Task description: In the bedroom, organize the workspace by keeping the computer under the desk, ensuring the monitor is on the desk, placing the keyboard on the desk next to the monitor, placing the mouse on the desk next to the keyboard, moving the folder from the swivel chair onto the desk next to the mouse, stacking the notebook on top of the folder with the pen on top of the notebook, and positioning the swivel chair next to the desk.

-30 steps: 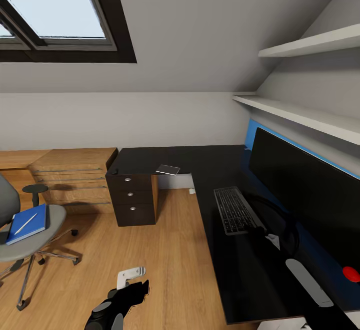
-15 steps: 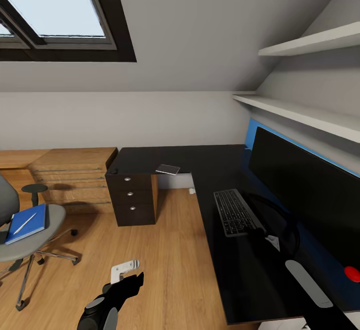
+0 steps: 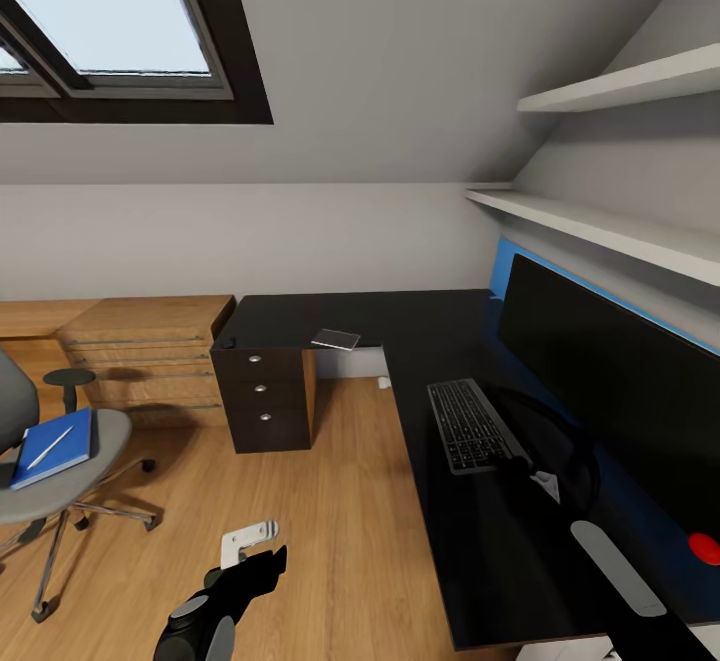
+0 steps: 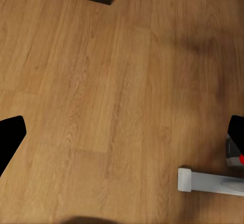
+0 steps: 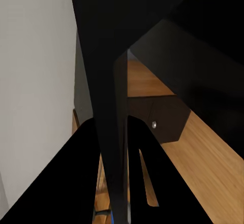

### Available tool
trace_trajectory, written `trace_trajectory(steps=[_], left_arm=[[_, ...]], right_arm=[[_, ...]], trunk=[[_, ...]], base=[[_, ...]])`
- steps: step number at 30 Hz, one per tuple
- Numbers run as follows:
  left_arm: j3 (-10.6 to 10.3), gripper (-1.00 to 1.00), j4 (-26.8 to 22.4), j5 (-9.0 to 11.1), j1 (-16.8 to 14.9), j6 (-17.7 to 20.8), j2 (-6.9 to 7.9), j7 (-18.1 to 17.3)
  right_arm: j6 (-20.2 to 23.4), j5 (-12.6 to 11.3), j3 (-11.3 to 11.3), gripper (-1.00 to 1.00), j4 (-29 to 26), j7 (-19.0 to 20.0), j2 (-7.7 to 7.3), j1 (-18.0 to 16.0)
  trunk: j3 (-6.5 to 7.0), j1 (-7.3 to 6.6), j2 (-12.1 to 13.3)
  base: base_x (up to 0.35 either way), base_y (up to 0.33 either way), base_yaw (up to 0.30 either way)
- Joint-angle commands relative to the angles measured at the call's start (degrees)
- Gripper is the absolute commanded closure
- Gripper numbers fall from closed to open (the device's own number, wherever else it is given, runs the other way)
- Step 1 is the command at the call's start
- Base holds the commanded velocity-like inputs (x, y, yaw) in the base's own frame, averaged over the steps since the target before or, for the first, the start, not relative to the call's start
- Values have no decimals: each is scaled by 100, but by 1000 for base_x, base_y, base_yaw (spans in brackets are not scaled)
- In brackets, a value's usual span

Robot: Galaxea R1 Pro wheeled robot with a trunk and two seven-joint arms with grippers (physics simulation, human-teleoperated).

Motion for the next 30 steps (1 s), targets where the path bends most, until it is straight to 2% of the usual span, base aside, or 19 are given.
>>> trace_trajectory(steps=[1, 30], left_arm=[[-6, -100, -7, 60, -4, 19, 1, 51], [13, -100, 2, 59, -3, 15, 12, 50]], right_arm=[[2, -54, 8, 100, -7, -15, -7, -4], [-19, -54, 25, 100, -1, -16, 0, -4]], trunk=[[-10, 2, -9], [-10, 2, -9]], base=[[-26, 0, 0], [-14, -17, 0]])
